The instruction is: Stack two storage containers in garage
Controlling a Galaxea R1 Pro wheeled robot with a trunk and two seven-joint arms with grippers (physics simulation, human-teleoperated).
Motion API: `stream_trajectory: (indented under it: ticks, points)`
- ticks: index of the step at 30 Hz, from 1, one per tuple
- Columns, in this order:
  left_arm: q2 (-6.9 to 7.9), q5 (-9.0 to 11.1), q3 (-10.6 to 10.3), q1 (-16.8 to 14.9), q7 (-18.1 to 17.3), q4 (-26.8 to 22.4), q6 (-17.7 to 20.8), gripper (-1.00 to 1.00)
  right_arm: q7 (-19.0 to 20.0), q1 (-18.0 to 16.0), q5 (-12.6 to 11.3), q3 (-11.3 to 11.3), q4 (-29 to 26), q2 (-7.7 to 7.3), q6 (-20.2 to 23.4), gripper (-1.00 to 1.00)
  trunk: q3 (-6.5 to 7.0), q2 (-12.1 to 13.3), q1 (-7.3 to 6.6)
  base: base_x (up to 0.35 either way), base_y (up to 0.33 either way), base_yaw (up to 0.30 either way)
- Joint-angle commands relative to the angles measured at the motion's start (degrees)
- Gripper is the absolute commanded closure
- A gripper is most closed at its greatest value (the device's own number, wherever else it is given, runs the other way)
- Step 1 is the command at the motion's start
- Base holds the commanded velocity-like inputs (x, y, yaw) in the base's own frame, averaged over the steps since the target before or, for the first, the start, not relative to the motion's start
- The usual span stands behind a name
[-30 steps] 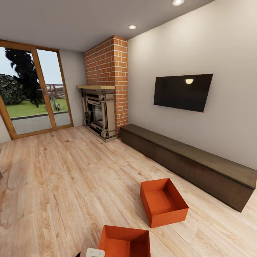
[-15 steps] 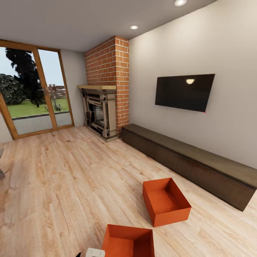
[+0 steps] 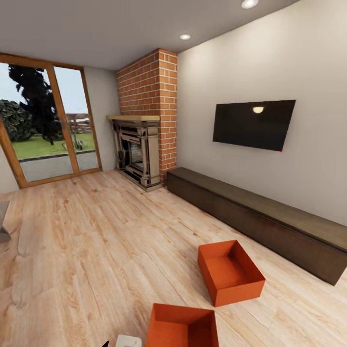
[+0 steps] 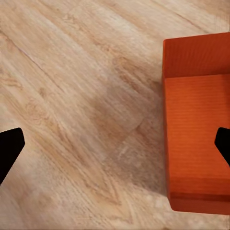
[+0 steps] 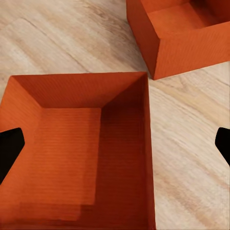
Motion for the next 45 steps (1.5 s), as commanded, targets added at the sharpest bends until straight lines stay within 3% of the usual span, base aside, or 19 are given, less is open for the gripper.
stream_trajectory:
  ticks: [1,19,45]
  points:
    - [0.00,-0.4,-0.2,0.0,0.5,0.1,0.0,-1.00,-0.3,0.0,-0.6,0.5,0.0,-0.01,-0.2,-1.00,-0.06,0.0,0.01,0.131,0.103,0.000]
    - [0.00,-0.4,-0.3,0.0,0.9,0.1,0.0,-1.00,-0.5,0.1,-0.7,0.4,0.0,-0.01,-0.2,-1.00,-0.06,0.0,0.01,0.219,0.040,0.000]
    - [0.00,-0.4,-0.3,0.0,0.9,0.1,-0.1,-1.00,-0.7,0.2,-0.7,0.2,0.0,-0.01,-0.2,-1.00,-0.06,0.0,0.01,0.010,0.001,-0.079]
